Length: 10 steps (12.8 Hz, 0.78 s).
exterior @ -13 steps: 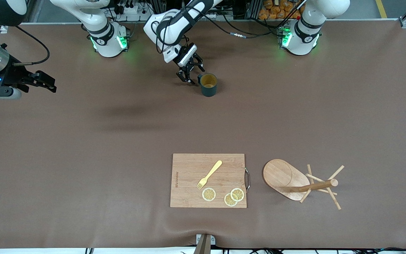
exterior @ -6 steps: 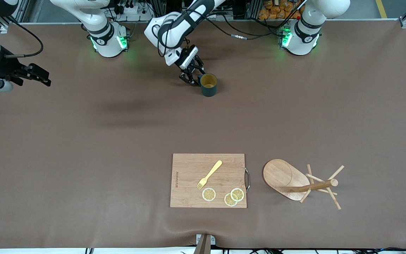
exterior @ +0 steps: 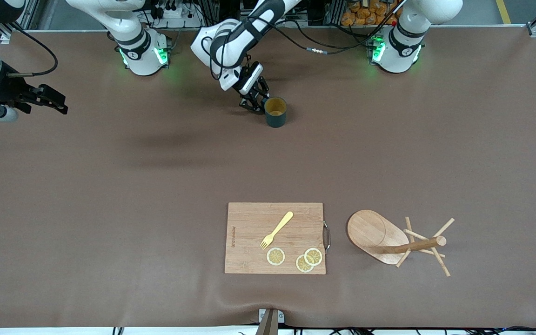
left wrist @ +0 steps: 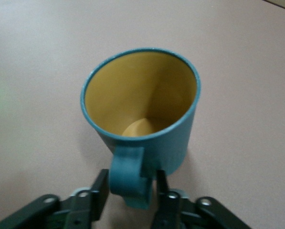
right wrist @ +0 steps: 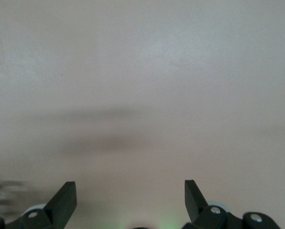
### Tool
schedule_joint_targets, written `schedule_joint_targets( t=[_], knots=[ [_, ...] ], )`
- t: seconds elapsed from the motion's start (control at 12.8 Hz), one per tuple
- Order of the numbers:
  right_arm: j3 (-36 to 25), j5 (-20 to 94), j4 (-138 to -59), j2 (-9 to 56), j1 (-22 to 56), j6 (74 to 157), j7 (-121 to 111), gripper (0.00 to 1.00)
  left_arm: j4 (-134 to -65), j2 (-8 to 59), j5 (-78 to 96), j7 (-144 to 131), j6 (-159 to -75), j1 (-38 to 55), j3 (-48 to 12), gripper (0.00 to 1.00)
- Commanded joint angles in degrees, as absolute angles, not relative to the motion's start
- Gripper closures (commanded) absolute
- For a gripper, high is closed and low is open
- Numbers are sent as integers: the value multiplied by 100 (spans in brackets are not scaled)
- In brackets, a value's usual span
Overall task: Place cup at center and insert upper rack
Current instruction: 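Lower the left gripper onto the mug handle and close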
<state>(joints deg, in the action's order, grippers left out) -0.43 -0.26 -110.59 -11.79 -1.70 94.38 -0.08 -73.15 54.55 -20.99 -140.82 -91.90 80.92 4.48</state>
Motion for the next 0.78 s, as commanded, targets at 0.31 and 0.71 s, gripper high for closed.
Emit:
schedule_joint_targets(
  t=[0.31,0.71],
  knots=[
    [-18,-123,-11092,-1195,-202,9483,-53,0,-7137,5379,-1995,-14036,-9132,7990,483,100],
    [-9,-105,-11092,-1187,-150,9527,-44,0,-7128,5063,-1995,-13632,-9132,7656,501,100]
  ],
)
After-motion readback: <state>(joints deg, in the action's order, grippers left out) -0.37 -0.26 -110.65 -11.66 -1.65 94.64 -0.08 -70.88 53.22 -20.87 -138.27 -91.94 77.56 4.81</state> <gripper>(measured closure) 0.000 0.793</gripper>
